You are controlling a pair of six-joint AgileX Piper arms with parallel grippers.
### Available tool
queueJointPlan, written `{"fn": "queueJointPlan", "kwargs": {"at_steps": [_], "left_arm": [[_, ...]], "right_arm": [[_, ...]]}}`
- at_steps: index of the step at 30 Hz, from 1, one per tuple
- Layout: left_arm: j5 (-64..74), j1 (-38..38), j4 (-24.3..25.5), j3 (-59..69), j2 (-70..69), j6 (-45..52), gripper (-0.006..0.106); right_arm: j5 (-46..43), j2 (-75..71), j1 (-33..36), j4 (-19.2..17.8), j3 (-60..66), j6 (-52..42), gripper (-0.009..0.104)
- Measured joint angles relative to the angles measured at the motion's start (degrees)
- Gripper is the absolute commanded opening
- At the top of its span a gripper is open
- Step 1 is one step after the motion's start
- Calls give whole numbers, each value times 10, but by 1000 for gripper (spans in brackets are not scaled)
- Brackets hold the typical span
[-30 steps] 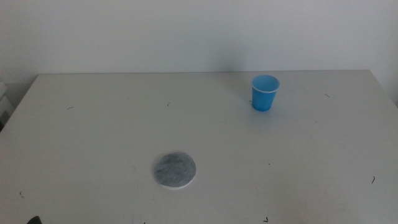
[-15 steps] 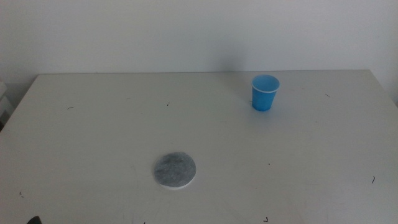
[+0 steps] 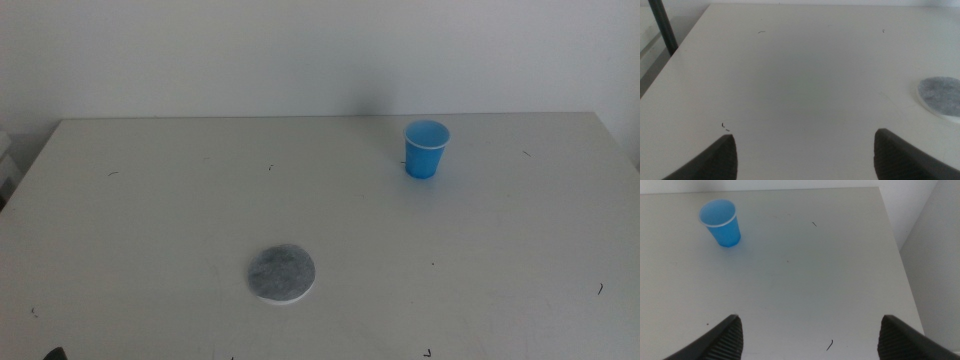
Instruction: Place an empty cup on a cup mat.
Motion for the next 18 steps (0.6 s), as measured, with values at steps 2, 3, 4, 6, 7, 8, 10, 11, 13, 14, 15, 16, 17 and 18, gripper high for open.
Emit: {"fn": "queueJointPlan", "kwargs": {"at_steps": [2,3,4,6,7,8,10,11,13,14,15,16,17,18], "left_arm": [[0,0,0,0,0,0,105],[0,0,0,0,0,0,105],[0,0,0,0,0,0,105],[0,0,0,0,0,0,105],[0,0,0,0,0,0,105],[0,0,0,0,0,0,105],[0,0,0,0,0,0,105],[0,0,0,0,0,0,105],[0,0,0,0,0,0,105],[0,0,0,0,0,0,105],[0,0,0,0,0,0,105],[0,0,0,0,0,0,105],[0,0,0,0,0,0,105],[0,0,0,0,0,0,105]], "right_arm": [[25,38,0,4,-45,0,94],[38,60,0,5,-69,0,94],[52,83,0,5,-94,0,94],[74,129,0,6,-139,0,94],[83,152,1,7,-165,0,94],[88,171,5,6,-191,0,94],[95,220,17,2,-244,0,94],[98,241,23,-1,-266,0,94],[112,295,35,-8,-322,0,94],[122,323,41,-9,-345,0,94],[137,350,47,-11,-371,0,94],[152,377,53,-13,-396,0,94],[163,397,57,-13,-416,0,94],[175,422,63,-12,-441,0,94]]}}
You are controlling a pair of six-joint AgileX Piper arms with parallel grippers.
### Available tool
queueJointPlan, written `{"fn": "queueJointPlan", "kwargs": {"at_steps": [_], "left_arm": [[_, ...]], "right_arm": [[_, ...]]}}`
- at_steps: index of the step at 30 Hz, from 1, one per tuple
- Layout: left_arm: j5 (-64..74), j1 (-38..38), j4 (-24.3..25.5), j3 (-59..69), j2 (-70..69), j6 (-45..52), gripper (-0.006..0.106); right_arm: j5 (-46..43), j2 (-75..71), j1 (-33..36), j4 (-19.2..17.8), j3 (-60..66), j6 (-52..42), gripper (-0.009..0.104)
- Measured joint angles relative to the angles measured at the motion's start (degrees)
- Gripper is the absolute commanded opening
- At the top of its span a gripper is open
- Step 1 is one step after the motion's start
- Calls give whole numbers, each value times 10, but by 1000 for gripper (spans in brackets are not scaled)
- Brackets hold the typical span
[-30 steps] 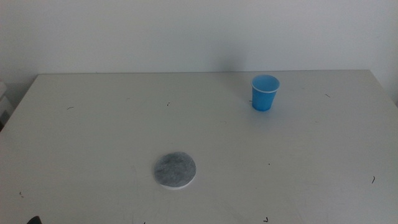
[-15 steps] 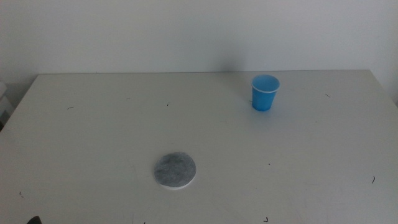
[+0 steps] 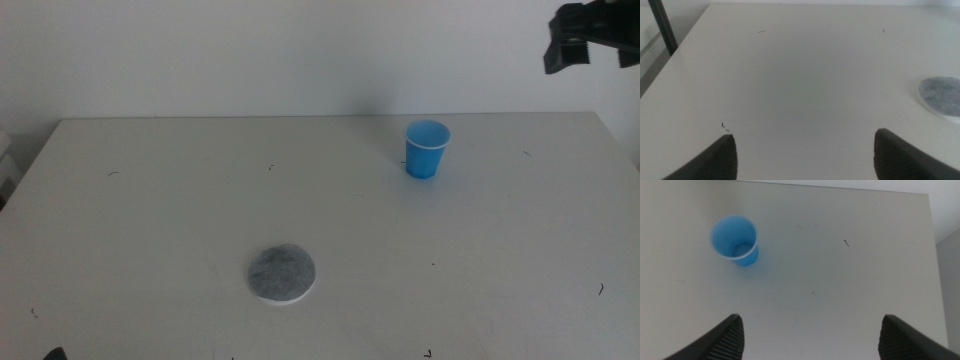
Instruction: Place an empty cup on a cup mat.
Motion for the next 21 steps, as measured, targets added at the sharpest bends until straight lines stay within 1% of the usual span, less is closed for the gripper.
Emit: {"fn": "queueJointPlan", "kwargs": {"at_steps": [5,13,15,18,21], "left_arm": [[0,0,0,0,0,0,105],[0,0,0,0,0,0,105],[0,0,0,0,0,0,105],[0,0,0,0,0,0,105],[0,0,0,0,0,0,105]], "right_arm": [[36,108,26,5,-126,4,94],[100,281,33,35,-329,15,94],[110,324,34,46,-373,17,94],[114,390,34,52,-432,23,93],[114,439,34,54,-471,26,90]]}}
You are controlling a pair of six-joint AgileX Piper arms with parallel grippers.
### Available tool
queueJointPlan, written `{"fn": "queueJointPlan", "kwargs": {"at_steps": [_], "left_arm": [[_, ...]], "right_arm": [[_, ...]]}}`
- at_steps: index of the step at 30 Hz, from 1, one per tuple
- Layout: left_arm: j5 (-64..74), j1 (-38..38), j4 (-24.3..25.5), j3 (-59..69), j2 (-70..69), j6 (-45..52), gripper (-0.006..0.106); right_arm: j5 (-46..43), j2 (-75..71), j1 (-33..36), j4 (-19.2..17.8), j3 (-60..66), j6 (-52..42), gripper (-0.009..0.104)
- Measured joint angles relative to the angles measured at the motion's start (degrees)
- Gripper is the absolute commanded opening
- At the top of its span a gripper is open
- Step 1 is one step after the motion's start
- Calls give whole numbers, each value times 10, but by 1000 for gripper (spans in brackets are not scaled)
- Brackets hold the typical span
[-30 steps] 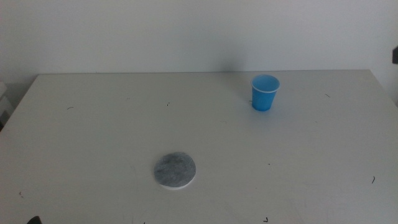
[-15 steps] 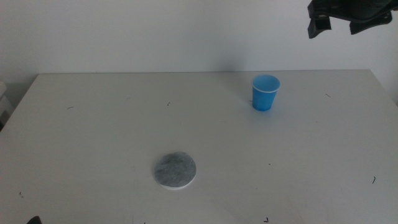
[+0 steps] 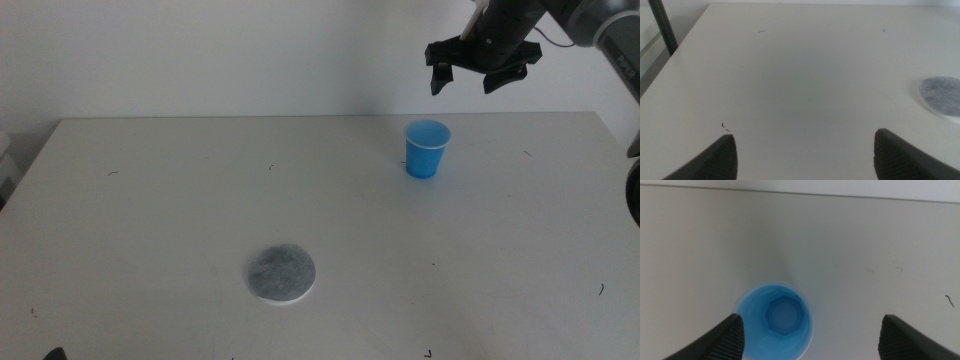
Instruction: Place an empty cup on a cup mat.
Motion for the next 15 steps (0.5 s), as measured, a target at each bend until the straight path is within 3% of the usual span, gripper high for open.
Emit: {"fn": "queueJointPlan", "kwargs": {"at_steps": [15], "left_arm": [[0,0,0,0,0,0,105]], "right_arm": [[-30,98,0,3,-11,4,60]]}}
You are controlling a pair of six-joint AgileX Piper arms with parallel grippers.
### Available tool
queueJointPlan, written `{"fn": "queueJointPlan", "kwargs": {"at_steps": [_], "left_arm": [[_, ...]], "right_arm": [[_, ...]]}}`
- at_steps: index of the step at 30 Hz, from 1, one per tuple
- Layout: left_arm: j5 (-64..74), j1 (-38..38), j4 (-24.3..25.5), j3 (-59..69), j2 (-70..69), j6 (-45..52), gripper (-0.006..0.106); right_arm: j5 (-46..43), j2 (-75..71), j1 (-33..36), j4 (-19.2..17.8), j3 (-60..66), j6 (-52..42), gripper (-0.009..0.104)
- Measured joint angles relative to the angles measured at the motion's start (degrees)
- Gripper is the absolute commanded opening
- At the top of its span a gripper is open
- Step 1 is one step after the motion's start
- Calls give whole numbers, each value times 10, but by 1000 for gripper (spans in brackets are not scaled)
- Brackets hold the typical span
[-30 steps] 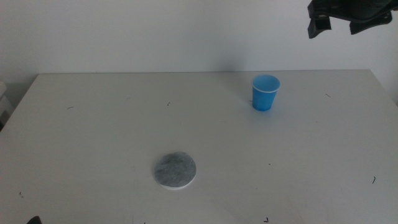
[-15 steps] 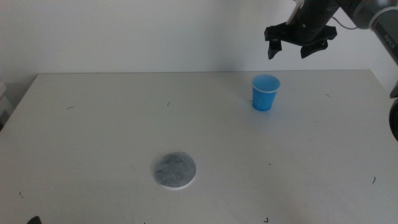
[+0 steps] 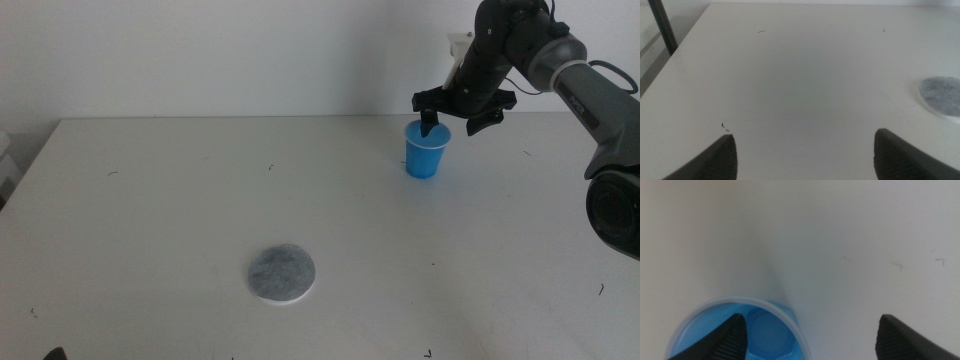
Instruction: Place an empty cup on a cup mat.
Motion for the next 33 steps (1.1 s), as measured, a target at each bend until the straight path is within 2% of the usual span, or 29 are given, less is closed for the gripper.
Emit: {"fn": "queueJointPlan", "kwargs": {"at_steps": [6,12,21,26,33], "left_arm": [[0,0,0,0,0,0,105],[0,0,0,0,0,0,105],[0,0,0,0,0,0,105],[0,0,0,0,0,0,105],[0,0,0,0,0,0,105]], "right_arm": [[-3,14,0,5,0,0,40],[-3,20,0,17,0,-1,-2],[18,-10,4,14,0,-2,-1],[29,-58,21,5,0,-2,-1],[33,-136,50,10,7,-2,-1]]}}
